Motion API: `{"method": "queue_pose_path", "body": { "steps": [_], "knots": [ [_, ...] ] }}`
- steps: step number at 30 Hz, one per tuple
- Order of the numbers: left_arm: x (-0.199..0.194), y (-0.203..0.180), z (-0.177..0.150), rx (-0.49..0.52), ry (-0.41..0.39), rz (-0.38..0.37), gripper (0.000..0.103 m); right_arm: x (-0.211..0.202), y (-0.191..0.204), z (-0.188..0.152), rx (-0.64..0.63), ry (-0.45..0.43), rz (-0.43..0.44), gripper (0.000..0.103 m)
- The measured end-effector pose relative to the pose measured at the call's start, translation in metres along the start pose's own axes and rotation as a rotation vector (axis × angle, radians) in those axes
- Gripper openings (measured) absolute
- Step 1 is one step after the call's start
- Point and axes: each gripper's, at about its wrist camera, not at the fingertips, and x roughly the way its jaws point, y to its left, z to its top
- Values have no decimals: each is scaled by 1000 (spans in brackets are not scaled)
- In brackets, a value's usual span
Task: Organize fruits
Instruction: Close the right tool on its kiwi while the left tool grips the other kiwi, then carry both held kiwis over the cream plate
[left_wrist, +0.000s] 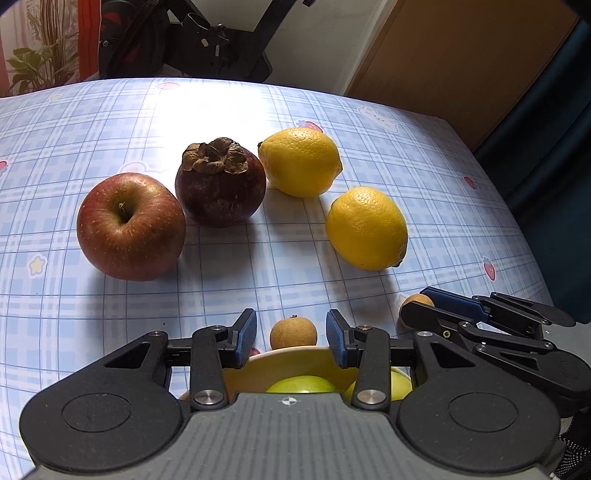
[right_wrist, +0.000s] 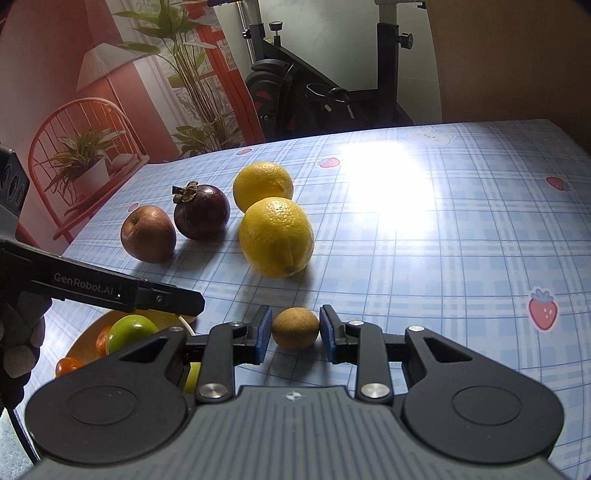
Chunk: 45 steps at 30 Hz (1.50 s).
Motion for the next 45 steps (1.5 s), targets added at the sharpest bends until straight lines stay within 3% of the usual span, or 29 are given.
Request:
{"method": "queue_pose_path", "body": {
  "steps": [2,17,27,35,45],
  "knots": [
    [1,0,0,2,-7,-2,29,-1,-1,-1,5,-1,2,31],
    [-41,-7,-11,82,-166,-10,28,-6,-1,-9,12,0,-3,31],
    [-94,1,-48,137,-277,4,28,-34,20,-11,-18,-33,17,31],
    [-127,18,-94,141,-290,-14,28,-63,53,-30,-75,-25,44,31],
    [-121,34,-109,92,-301,-4,29,-77,77,-56,-92,21,54,31]
  ]
}}
